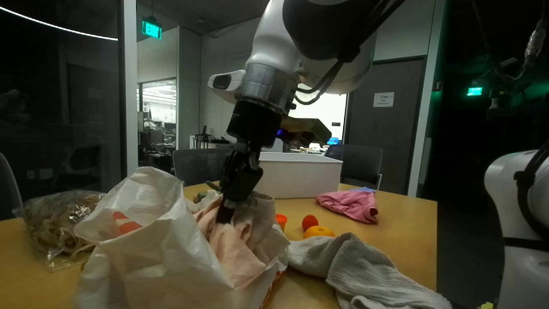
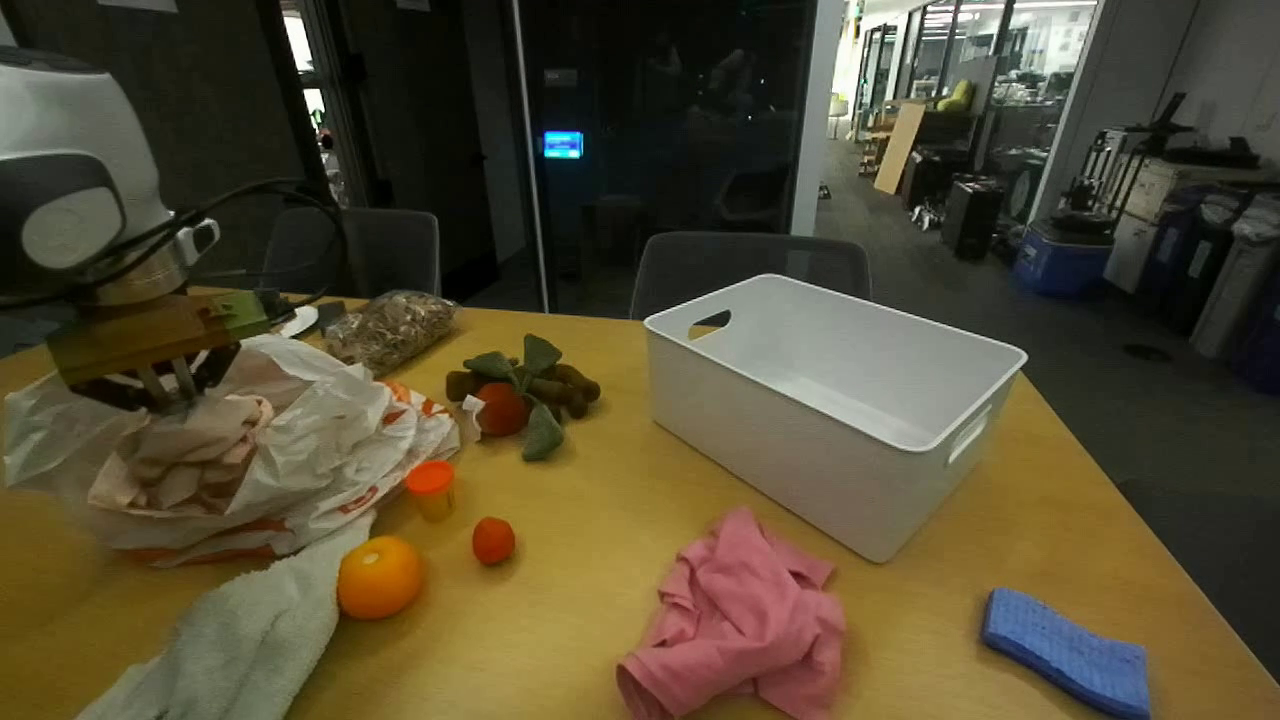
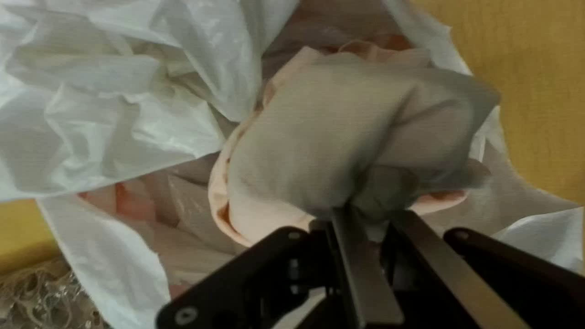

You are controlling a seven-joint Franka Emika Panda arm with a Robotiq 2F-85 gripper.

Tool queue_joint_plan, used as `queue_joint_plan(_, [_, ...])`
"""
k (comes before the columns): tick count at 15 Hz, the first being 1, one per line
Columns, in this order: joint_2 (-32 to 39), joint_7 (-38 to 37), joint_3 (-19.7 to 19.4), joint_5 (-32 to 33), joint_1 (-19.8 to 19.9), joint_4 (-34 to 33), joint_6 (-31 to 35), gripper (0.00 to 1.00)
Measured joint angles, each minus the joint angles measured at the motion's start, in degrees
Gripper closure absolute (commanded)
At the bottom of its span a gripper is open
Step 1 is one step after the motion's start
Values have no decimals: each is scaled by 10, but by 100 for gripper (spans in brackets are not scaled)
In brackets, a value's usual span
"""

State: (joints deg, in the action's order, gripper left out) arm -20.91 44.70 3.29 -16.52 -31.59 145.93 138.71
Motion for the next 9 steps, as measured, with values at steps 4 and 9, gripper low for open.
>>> queue_joint_plan(4, [26, 53, 3, 5, 12, 0, 108, 92])
queue_joint_plan(9, [81, 78, 3, 0, 26, -3, 144, 93])
